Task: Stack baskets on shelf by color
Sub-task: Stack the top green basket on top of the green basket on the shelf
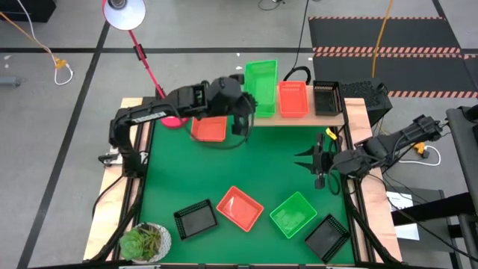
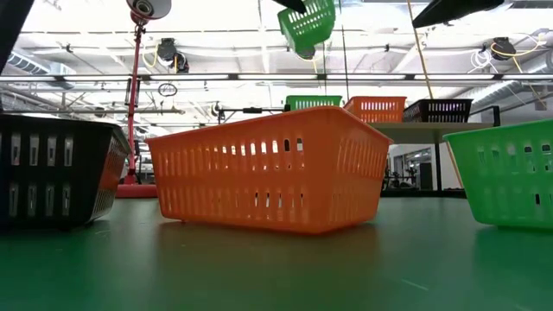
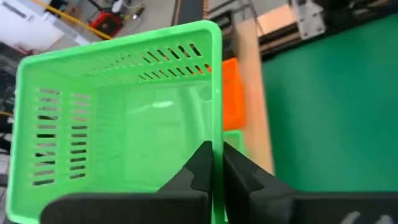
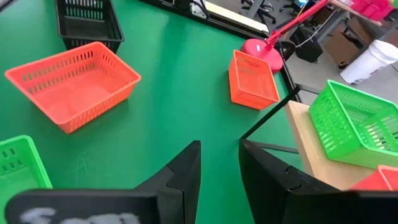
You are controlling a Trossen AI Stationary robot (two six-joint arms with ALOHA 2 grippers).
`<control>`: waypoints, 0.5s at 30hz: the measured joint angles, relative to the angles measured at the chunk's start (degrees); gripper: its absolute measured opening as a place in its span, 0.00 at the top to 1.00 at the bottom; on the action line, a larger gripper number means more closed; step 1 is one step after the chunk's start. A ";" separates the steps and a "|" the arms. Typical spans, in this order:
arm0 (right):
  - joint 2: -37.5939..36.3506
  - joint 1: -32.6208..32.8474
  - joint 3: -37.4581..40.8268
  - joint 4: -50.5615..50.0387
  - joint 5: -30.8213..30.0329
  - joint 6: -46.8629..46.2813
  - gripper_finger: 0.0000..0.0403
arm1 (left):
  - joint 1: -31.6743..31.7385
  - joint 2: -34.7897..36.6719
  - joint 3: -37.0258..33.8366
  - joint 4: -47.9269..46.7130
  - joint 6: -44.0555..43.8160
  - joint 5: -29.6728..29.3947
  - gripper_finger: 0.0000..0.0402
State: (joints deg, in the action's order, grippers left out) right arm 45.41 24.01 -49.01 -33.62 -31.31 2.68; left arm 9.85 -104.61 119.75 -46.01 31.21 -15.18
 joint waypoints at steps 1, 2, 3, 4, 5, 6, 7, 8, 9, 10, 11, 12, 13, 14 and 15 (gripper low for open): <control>0.00 0.00 0.00 0.01 0.00 0.00 0.74 | 0.62 -1.10 1.48 -1.13 0.11 0.05 0.95; 0.00 0.00 0.00 0.08 0.00 0.00 0.74 | 1.16 -2.08 2.96 -1.81 0.17 0.14 0.95; 0.00 0.00 0.00 0.10 0.00 0.00 0.74 | 1.75 -3.03 4.33 -1.99 0.18 0.39 0.96; 0.00 0.00 0.00 0.07 0.00 -0.01 0.74 | 2.37 -3.96 5.50 -2.76 0.17 1.01 0.96; 0.00 0.00 0.00 0.08 0.01 -0.14 0.74 | 2.87 -4.90 6.49 -3.97 0.15 1.72 0.98; 0.00 0.00 0.00 0.13 0.02 -0.38 0.74 | 3.31 -5.75 7.11 -4.59 0.15 2.25 0.98; 0.00 0.00 0.00 0.15 0.02 -0.42 0.74 | 3.67 -6.46 7.33 -4.58 0.15 2.41 0.98; 0.00 0.00 0.00 0.15 0.02 -0.44 0.74 | 3.96 -7.04 7.34 -4.81 0.14 2.67 0.98; 0.00 0.00 0.00 0.20 0.02 -0.44 0.74 | 4.27 -7.58 7.33 -5.51 0.00 2.88 0.97; 0.00 0.00 0.00 0.23 0.02 -0.44 0.74 | 4.44 -8.15 7.32 -5.82 -0.14 2.99 0.96; 0.00 0.00 0.00 0.23 0.02 -0.44 0.74 | 4.70 -8.54 7.32 -5.86 -0.28 3.18 0.95; 0.00 0.00 0.00 0.21 0.02 -0.44 0.74 | 4.99 -8.98 7.32 -6.39 -0.32 3.66 0.94; 0.00 0.00 0.00 0.23 0.02 -0.44 0.74 | 5.18 -9.45 7.32 -7.13 -0.34 4.00 0.94; 0.00 0.00 0.00 0.29 0.02 -0.44 0.74 | 5.38 -9.94 7.32 -7.42 -0.38 4.43 0.94; 0.00 0.00 0.00 0.34 0.04 -0.44 0.74 | 5.63 -10.56 7.32 -7.51 -0.42 4.62 0.95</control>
State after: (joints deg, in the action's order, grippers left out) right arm 45.41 24.01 -49.01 -33.28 -31.27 2.24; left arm 15.48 -115.17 127.07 -53.52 30.80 -10.56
